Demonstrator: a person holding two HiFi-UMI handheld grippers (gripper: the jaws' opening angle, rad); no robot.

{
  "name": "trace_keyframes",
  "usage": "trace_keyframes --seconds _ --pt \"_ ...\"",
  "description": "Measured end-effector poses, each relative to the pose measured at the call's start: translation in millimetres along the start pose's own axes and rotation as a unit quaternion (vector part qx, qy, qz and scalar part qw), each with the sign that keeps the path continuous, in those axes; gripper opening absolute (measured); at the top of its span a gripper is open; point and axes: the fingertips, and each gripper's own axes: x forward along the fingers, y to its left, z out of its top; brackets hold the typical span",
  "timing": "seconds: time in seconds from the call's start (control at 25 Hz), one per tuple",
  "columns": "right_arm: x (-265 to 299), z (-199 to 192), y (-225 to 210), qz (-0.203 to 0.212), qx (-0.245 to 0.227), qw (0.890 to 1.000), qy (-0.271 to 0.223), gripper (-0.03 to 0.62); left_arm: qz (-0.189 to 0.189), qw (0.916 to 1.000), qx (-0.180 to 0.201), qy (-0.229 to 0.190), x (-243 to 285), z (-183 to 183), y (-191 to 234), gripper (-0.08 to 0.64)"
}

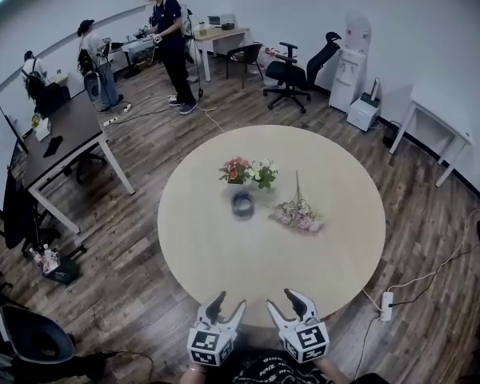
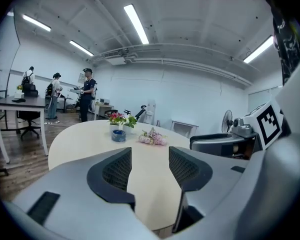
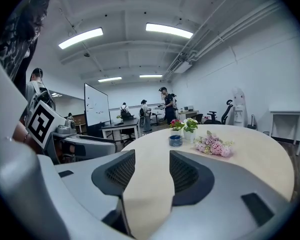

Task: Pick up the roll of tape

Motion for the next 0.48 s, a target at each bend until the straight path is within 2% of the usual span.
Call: trace_keyframes --seconds 0.24,0.48 --pt "53.3 13.8 -5.7 -0.024 0.008 1.000 0.007 0.222 -0.030 0.9995 0.009 0.007 32.9 19.9 43.0 0.253" --pt "101.1 21.9 -19.6 -0.060 0.017 0.998 0.010 0.222 -0.042 0.9989 0.016 0.008 59.5 31.8 88.7 0.253"
